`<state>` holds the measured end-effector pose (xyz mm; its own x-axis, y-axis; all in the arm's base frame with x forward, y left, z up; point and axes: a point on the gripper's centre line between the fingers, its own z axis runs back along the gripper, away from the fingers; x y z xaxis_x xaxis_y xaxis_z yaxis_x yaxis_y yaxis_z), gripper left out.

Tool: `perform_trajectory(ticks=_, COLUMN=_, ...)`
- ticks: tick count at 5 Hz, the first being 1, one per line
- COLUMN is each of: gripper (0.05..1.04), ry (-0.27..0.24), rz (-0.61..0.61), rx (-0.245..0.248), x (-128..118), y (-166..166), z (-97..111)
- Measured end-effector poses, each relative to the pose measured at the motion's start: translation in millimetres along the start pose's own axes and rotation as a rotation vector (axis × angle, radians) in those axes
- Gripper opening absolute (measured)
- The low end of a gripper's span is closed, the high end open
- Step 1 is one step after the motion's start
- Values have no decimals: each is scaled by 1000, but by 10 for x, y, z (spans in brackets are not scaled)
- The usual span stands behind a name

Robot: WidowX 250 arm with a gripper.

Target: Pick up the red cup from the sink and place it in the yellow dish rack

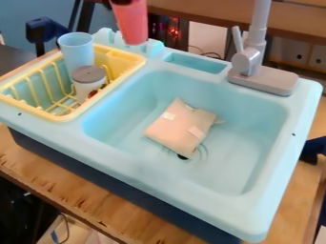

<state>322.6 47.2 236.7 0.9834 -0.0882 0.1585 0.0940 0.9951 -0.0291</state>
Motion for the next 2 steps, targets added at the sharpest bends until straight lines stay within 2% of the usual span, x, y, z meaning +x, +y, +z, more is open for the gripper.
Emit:
perform_trajectory(ticks=1, gripper=97, ry=17, rz=23, rx=27, x=76, y=137, z=-85)
perform_trajectory(ticks=2, gripper=97, ry=58, rz=57, rx=43, x=93, y=296, z=-229)
